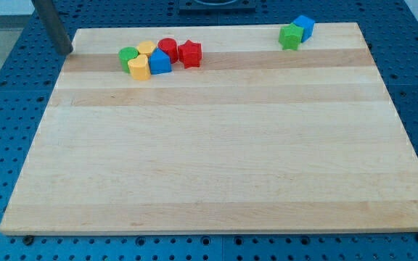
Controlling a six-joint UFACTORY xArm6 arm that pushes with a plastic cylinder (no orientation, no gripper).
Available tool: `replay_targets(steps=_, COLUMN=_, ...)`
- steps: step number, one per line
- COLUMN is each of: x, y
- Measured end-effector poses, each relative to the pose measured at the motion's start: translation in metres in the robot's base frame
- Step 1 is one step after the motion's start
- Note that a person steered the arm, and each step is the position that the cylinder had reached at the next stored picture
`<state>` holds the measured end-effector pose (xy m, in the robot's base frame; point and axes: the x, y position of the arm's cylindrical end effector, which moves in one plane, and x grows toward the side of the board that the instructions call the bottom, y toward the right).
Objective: Slide the green circle closer to red circle
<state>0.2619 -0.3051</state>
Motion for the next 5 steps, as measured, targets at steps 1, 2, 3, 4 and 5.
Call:
replay_targets(steps=1, x=0.031, y=0.001)
replay_targets(steps=2, x=0.073, y=0.001)
replay_targets(steps=3, x=0.103, y=0.009)
replay_targets(steps=4, x=0.097, y=0.036)
replay_targets(steps=5, x=0.081, y=0.056)
